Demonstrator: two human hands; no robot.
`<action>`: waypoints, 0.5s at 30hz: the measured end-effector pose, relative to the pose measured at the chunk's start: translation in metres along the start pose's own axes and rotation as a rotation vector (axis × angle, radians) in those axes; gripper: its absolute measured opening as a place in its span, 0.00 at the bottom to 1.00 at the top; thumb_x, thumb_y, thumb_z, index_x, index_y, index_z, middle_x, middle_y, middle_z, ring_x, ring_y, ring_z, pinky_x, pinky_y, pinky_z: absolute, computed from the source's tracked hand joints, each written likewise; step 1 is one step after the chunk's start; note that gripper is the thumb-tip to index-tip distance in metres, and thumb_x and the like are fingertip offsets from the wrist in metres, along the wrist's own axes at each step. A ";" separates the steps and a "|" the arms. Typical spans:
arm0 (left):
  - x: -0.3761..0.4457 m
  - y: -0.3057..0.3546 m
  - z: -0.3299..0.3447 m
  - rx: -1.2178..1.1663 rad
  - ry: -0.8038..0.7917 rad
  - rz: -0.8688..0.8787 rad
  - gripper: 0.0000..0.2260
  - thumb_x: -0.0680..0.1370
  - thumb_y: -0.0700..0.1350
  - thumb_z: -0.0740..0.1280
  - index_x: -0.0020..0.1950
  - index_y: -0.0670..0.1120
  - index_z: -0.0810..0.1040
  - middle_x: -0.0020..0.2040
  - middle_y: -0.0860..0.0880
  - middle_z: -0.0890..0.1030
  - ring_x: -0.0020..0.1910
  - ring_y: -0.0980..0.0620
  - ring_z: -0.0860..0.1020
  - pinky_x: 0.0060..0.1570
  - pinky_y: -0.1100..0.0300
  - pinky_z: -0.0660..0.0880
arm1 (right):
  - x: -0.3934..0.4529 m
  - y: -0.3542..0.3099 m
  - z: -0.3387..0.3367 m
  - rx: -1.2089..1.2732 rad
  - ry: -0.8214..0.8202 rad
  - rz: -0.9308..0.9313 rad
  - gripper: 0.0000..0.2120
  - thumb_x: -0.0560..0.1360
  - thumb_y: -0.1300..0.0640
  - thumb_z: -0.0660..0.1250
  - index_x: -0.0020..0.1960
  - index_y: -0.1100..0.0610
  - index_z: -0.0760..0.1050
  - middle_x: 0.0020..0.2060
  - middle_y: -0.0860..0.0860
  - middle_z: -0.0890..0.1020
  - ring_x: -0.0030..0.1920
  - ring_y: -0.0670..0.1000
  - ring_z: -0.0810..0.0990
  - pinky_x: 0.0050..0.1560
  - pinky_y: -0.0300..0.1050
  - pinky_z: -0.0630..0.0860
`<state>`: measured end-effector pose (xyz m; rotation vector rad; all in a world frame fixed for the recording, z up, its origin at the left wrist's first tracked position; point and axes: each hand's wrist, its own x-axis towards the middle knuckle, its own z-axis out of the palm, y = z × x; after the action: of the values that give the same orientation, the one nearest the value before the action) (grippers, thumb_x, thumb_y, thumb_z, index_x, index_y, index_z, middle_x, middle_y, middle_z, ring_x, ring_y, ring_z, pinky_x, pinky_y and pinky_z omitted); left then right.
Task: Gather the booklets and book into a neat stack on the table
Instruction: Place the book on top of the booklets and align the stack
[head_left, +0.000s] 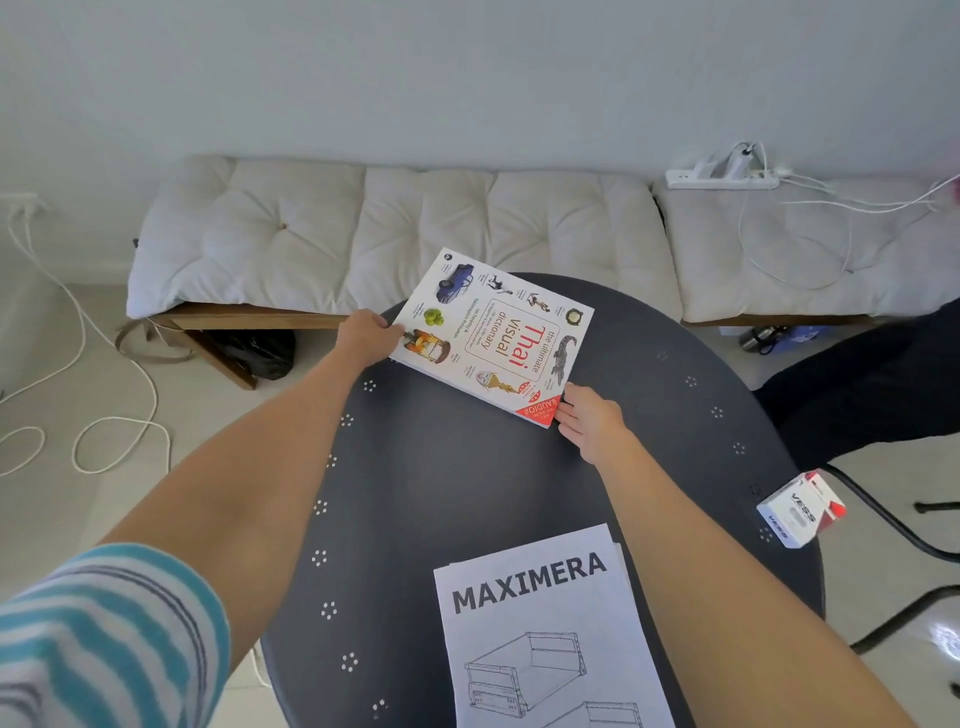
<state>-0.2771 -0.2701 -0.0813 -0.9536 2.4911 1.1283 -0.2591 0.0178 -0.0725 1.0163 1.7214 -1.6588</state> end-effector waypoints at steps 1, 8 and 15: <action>0.001 -0.002 -0.001 -0.014 -0.028 -0.017 0.13 0.76 0.52 0.65 0.47 0.42 0.80 0.44 0.47 0.77 0.51 0.44 0.75 0.51 0.56 0.71 | 0.001 0.001 -0.001 0.002 0.003 -0.004 0.11 0.77 0.55 0.67 0.57 0.59 0.75 0.47 0.52 0.83 0.46 0.49 0.81 0.60 0.47 0.74; -0.012 -0.016 0.010 -0.068 -0.142 -0.082 0.18 0.77 0.49 0.67 0.57 0.35 0.80 0.52 0.39 0.80 0.47 0.45 0.77 0.55 0.50 0.78 | 0.000 0.010 -0.013 -0.006 0.129 -0.010 0.13 0.75 0.58 0.70 0.58 0.61 0.75 0.55 0.55 0.83 0.54 0.51 0.80 0.52 0.43 0.76; -0.077 -0.023 0.014 -0.499 -0.472 -0.278 0.15 0.75 0.39 0.69 0.60 0.35 0.77 0.54 0.43 0.82 0.44 0.52 0.82 0.34 0.64 0.82 | -0.014 0.033 -0.033 -0.042 0.240 -0.090 0.02 0.74 0.64 0.68 0.45 0.60 0.79 0.56 0.62 0.82 0.59 0.60 0.80 0.59 0.52 0.77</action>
<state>-0.2041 -0.2350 -0.0689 -0.9663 1.6826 1.6793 -0.2203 0.0465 -0.0772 1.1730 1.9740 -1.6009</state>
